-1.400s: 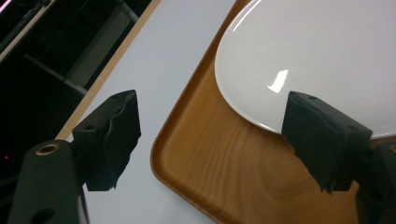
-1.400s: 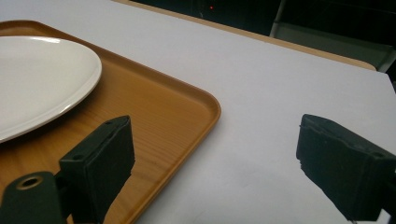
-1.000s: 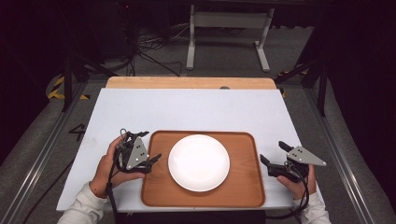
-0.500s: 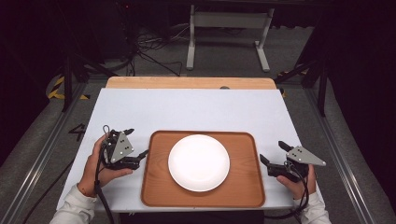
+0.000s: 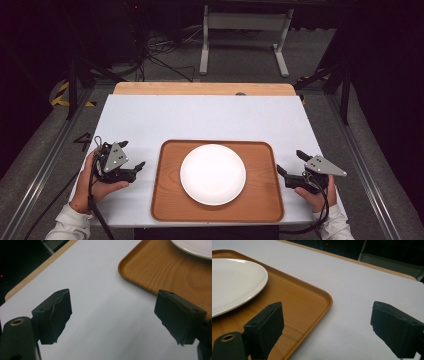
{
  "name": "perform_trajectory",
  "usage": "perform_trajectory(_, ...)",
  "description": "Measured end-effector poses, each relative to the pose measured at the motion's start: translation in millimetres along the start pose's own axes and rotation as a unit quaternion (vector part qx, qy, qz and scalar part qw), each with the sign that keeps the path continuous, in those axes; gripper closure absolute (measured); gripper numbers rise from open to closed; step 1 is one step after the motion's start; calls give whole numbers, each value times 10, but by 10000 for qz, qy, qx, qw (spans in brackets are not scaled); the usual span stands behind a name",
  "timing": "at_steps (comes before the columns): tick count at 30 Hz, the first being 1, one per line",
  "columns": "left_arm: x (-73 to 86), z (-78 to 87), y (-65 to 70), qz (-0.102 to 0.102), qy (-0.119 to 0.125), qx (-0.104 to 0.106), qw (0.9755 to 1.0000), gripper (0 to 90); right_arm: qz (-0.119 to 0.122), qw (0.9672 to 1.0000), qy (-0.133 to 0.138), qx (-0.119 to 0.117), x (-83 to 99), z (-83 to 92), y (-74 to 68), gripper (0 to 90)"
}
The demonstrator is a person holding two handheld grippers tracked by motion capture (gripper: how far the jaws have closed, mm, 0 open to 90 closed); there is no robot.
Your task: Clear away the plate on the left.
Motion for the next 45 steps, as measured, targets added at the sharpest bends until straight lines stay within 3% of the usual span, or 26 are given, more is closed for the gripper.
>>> perform_trajectory(4,69,25,-75,101,-55,-23,9999,153,-16,10000,7,12,2,2,6,119)
perform_trajectory(13,291,82,-240,572,-116,69,9983,154,-64,10000,-21,29,16,7,13,119)
perform_trajectory(19,387,137,-274,766,-74,89,9970,154,-45,10000,-35,57,31,18,26,119)
perform_trajectory(21,422,138,-248,890,-57,205,9958,155,-60,9999,-43,69,44,22,34,119)
perform_trajectory(28,428,139,-96,824,-31,501,9953,156,-66,9999,-61,117,80,52,60,119)
perform_trajectory(36,400,113,-90,871,-9,584,9945,156,-20,9999,-68,134,77,81,48,119)
perform_trajectory(45,382,115,-61,719,9,588,9957,156,35,9998,-53,178,57,106,31,119)
Point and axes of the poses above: each handheld gripper's, and its own axes: z roughly backward along the jaws, x roughly out of its underside, y roughly to its right, the point moved 2 cm from there along -z, roughly forward along the jaws, and after that the axes turned 15 degrees about z, right-handed, at the moved point
